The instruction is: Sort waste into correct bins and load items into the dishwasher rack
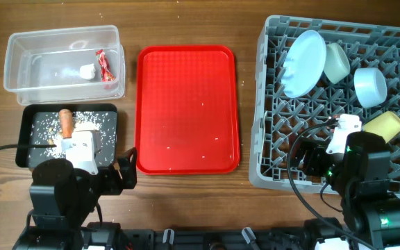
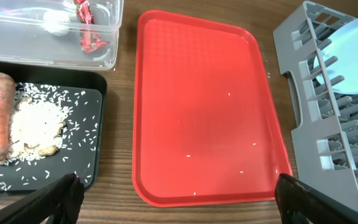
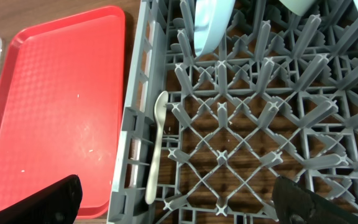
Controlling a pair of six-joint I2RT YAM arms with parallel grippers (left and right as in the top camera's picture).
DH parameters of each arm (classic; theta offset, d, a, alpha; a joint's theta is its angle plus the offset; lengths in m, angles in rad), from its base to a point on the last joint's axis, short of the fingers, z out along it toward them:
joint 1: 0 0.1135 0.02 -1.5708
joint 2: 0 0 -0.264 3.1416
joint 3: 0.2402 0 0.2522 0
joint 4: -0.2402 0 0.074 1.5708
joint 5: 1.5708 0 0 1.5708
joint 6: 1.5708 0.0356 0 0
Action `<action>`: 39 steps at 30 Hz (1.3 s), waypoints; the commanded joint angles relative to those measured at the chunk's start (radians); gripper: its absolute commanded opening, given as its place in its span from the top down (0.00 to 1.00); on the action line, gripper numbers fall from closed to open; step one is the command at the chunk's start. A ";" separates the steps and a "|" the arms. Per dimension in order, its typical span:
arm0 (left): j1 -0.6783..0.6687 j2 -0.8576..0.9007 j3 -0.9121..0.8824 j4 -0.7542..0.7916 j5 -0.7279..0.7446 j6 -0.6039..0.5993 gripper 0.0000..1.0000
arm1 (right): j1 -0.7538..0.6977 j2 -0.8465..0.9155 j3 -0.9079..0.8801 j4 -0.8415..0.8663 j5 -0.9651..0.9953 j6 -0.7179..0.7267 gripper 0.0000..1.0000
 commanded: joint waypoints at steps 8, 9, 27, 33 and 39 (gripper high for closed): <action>0.004 0.001 -0.009 0.000 -0.009 -0.009 0.00 | 0.001 -0.041 -0.012 0.000 0.021 -0.020 0.00; 0.004 0.001 -0.009 0.000 -0.009 -0.009 0.00 | 0.001 -0.061 -0.012 0.021 0.021 -0.058 0.00; 0.004 0.001 -0.009 0.000 -0.009 -0.009 0.00 | -0.081 -0.627 -0.585 0.747 -0.146 -0.280 0.00; 0.004 0.001 -0.009 0.000 -0.009 -0.009 0.00 | -0.083 -0.641 -0.682 0.889 -0.165 -0.281 0.00; 0.004 0.001 -0.009 0.000 -0.009 -0.009 0.00 | -0.083 -0.641 -0.799 0.993 -0.166 -0.278 0.00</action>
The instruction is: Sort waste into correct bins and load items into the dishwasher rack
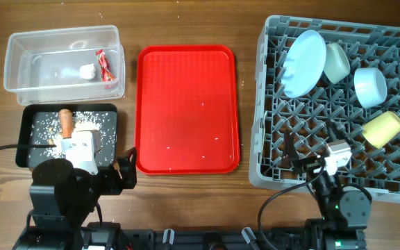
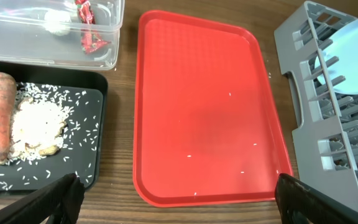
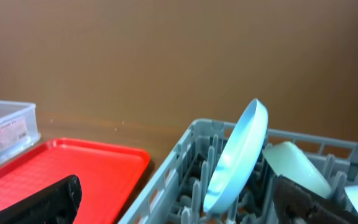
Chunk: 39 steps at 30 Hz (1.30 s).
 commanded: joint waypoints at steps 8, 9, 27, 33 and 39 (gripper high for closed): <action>0.004 0.001 -0.008 0.000 -0.006 -0.009 0.00 | -0.035 -0.016 -0.034 -0.053 0.006 0.016 0.00; 0.004 0.001 -0.008 0.000 -0.006 -0.009 0.00 | -0.035 -0.016 -0.034 -0.053 0.007 0.039 0.00; 0.004 0.001 -0.008 0.000 -0.006 -0.009 0.00 | -0.035 -0.016 -0.034 -0.063 0.124 0.122 0.00; 0.004 0.001 -0.008 0.000 -0.006 -0.009 0.00 | -0.035 -0.015 -0.034 -0.063 0.124 0.123 0.00; 0.004 0.001 -0.008 0.000 -0.006 -0.009 0.00 | -0.035 -0.015 -0.034 -0.063 0.124 0.122 0.00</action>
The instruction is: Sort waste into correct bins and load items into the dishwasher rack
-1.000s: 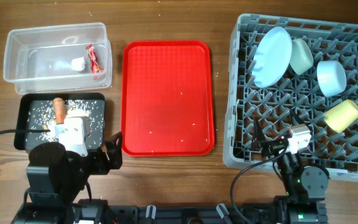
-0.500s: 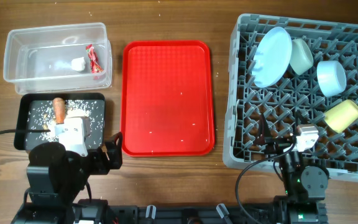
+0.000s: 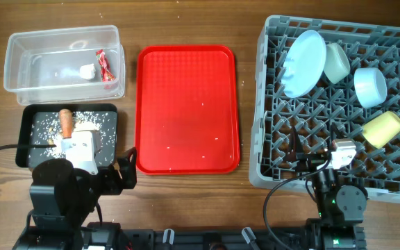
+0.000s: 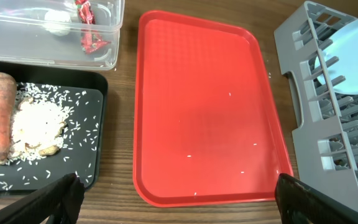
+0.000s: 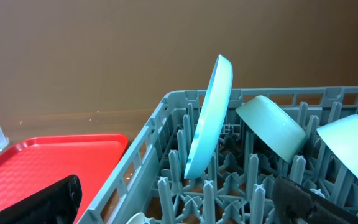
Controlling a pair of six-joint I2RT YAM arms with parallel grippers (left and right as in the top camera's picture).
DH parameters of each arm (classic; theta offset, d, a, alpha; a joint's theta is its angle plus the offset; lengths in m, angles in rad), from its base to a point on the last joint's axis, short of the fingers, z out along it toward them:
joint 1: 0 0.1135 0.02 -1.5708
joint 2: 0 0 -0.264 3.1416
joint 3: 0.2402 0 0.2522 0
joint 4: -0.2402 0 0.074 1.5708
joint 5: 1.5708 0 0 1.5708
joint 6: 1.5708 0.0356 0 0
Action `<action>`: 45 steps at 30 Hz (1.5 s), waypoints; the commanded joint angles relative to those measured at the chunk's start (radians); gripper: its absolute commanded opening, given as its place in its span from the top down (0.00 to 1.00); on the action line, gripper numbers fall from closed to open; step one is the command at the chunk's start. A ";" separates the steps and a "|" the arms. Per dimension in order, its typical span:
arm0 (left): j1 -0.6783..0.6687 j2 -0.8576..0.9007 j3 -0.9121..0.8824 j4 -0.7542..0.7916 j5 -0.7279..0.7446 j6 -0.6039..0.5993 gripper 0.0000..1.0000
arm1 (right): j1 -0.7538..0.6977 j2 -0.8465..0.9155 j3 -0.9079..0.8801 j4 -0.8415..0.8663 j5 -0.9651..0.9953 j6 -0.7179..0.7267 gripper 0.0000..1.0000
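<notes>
The grey dishwasher rack (image 3: pixel 269 104) on the right holds an upright blue plate (image 5: pixel 207 118), a pale green bowl (image 5: pixel 272 127), a light blue bowl (image 3: pixel 370 85) and a yellow cup (image 3: pixel 382 128). A white spoon's tip (image 5: pixel 140 218) peeks up at the rack's front. My right gripper (image 5: pixel 176 193) is open and empty, low at the rack's front edge, facing level across it. At the front left my left gripper (image 4: pixel 176 190) hangs open and empty over the near rim of the red tray (image 4: pixel 204 106), which carries only rice grains.
A clear bin (image 3: pixel 19 69) at the back left holds a red wrapper (image 4: pixel 86 37) and a white crumpled scrap (image 4: pixel 58 22). In front of it a black tray (image 4: pixel 86 124) holds a carrot and rice (image 4: pixel 36 127).
My right wrist has shifted slightly right and lower along the rack's front, so the blue plate now stands mid-view. Both grippers stay open. The left arm has not moved.
My right gripper first hung open over the rack's front left, looking down on a white spoon lying along the rack's left wall. Then it was back at the rack's front edge, facing level. It has stayed there, a little to the right. The left gripper never moved.
</notes>
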 commanded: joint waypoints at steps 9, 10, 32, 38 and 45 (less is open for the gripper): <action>0.004 0.001 -0.008 0.000 -0.006 -0.009 0.00 | -0.006 -0.014 -0.002 0.000 0.018 0.010 0.00; 0.004 0.001 -0.008 0.000 -0.006 -0.009 0.00 | -0.006 -0.014 -0.002 0.000 0.018 0.010 0.00; 0.079 -0.491 -0.620 0.592 -0.025 -0.009 0.00 | -0.006 -0.014 -0.002 0.000 0.018 0.010 0.00; 0.085 -0.507 -0.756 0.936 -0.033 -0.004 0.00 | -0.006 -0.014 -0.002 0.000 0.018 0.010 0.00; 0.090 -0.507 -0.851 0.949 -0.026 0.052 0.00 | -0.006 -0.014 -0.002 0.000 0.018 0.010 0.00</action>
